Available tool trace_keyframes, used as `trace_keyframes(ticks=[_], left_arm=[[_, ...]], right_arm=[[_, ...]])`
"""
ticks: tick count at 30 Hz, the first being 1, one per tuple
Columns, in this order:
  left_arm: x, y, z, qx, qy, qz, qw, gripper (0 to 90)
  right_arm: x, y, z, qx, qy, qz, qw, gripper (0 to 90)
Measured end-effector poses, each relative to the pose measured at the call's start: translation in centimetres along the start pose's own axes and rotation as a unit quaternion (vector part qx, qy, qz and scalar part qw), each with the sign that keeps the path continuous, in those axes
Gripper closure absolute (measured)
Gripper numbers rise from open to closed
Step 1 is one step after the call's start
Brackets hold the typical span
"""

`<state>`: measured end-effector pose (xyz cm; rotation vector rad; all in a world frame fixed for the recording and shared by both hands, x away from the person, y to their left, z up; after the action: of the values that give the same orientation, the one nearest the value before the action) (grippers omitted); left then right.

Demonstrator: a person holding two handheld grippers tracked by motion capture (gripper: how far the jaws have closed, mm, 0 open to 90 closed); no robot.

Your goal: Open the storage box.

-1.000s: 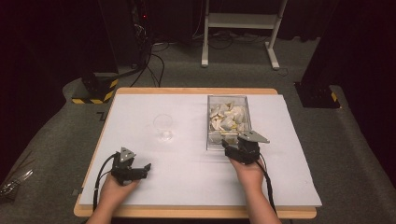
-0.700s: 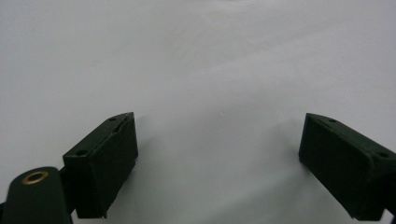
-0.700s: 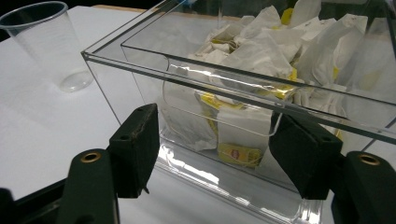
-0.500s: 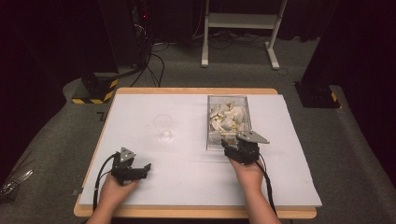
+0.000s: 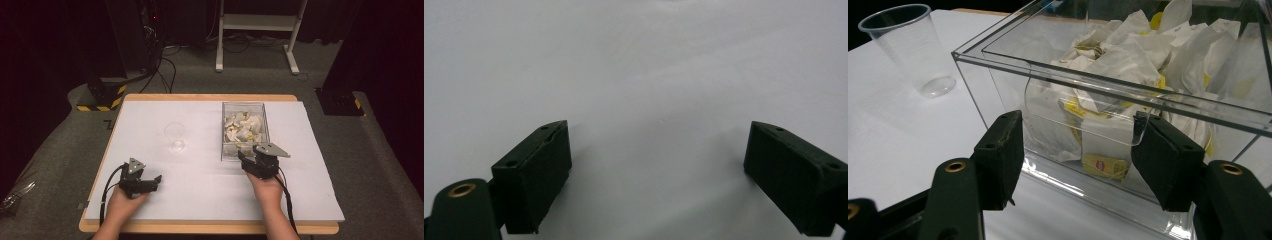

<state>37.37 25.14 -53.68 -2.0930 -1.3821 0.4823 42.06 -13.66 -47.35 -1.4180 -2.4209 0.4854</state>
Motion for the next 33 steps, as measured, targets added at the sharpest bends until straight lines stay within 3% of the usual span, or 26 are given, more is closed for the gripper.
trace_keyframes(ticks=[33], left_arm=[[0.0,0.0,0.0,0.0,0.001,0.0,1.0,12.4]], right_arm=[[2.0,-4.4,2.6,-0.013,-0.008,-0.023,0.9996,39.5]])
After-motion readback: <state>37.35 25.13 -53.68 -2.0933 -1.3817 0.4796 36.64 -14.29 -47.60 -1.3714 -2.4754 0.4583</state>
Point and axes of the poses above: each handheld gripper's, and its own axes: y roughly forward along the jaws, z roughly out of its underside, x roughly to its left, the point moved 4 cm from there along y, roughly forward along the jaws, and after that the axes turned 3 degrees about -x, right-handed, at the moved point
